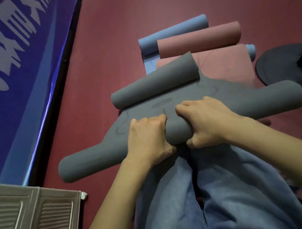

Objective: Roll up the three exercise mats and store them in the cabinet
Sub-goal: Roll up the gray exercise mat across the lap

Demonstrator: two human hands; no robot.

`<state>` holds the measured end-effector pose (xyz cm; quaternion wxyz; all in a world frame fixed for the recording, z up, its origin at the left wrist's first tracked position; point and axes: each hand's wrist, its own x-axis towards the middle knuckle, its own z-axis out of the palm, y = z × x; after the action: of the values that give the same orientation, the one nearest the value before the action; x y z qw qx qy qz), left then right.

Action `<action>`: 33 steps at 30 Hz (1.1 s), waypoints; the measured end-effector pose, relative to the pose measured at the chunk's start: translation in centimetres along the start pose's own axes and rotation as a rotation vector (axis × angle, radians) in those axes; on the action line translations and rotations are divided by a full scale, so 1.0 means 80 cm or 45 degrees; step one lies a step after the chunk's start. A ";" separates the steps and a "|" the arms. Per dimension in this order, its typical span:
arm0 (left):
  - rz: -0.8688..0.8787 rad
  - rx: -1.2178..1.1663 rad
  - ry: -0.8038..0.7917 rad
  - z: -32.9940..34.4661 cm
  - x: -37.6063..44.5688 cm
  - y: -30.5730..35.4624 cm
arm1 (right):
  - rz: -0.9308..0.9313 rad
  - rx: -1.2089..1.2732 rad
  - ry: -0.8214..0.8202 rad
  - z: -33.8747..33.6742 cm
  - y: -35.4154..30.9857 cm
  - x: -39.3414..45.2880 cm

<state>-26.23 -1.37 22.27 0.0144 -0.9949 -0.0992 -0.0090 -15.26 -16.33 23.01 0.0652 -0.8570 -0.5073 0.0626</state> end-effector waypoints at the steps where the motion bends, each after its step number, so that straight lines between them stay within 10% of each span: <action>1: 0.018 0.004 0.011 -0.005 -0.013 0.007 | -0.012 0.004 -0.004 -0.004 -0.005 -0.016; 11: 0.026 0.000 0.120 -0.002 -0.119 0.059 | -0.024 0.006 0.198 0.026 -0.052 -0.124; 22: 0.019 -0.039 -0.324 -0.021 -0.065 0.026 | -0.070 -0.162 0.159 0.024 -0.041 -0.075; 33: -0.007 0.038 0.092 0.009 -0.087 0.046 | 0.019 0.148 -0.649 -0.029 -0.019 -0.012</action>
<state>-32.31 -6.36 21.27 0.0329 -0.9933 -0.1016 -0.0433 -16.64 -16.53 25.61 -0.0161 -0.8121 -0.4966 0.3060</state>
